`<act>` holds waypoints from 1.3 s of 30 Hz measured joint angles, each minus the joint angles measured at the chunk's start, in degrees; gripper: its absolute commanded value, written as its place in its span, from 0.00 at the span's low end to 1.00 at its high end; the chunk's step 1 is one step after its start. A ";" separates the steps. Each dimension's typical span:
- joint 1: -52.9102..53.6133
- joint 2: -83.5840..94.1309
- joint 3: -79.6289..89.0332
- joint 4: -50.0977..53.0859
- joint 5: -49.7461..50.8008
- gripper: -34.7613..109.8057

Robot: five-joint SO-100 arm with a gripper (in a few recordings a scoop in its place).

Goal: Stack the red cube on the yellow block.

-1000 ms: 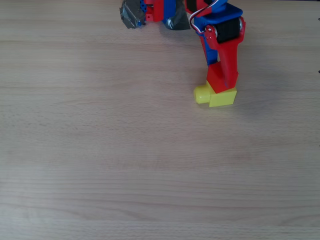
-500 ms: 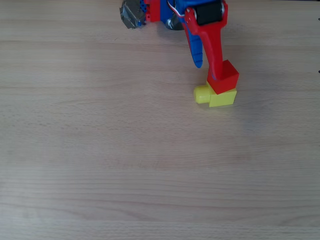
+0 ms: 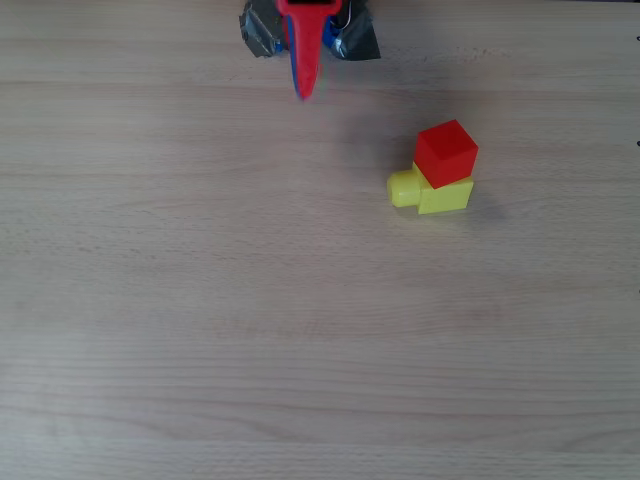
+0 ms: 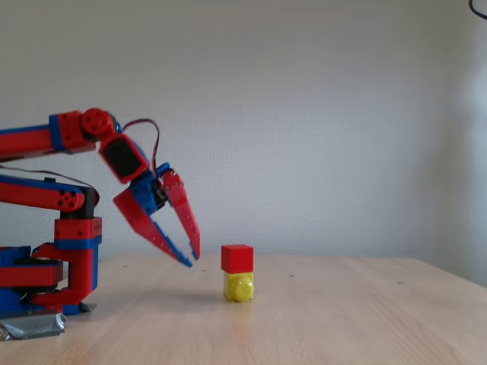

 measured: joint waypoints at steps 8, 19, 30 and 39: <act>0.00 11.25 9.23 3.43 6.06 0.24; -0.62 11.34 9.23 3.43 6.15 0.24; -0.62 11.34 9.23 3.43 6.15 0.24; -0.62 11.34 9.23 3.43 6.15 0.24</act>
